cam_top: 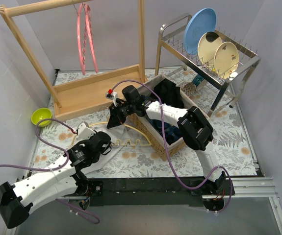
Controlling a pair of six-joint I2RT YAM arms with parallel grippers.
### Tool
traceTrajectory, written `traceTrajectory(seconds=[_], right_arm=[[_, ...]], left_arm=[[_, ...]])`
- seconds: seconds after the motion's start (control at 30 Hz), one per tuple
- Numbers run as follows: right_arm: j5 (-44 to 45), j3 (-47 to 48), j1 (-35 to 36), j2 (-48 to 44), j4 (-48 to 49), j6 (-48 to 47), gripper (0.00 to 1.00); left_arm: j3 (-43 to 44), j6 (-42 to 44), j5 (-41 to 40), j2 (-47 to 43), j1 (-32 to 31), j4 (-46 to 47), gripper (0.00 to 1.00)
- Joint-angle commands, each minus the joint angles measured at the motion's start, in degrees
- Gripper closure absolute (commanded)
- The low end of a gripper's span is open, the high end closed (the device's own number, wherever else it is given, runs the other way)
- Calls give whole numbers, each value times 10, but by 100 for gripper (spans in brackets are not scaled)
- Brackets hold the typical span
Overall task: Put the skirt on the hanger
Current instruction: Place skirt on hanger
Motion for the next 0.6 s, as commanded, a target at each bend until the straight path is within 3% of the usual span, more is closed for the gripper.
traceTrajectory(seconds=[0.0, 0.3, 0.57], right_arm=[[-20, -11, -7, -11, 24, -5, 99], [-34, -17, -7, -18, 33, -3, 99], [-38, -32, 0, -31, 50, 11, 99]], left_arm=[[12, -226, -25, -31, -2, -3, 100], [44, -212, -19, -124, -2, -31, 100], [51, -237, -21, -133, -2, -46, 100]])
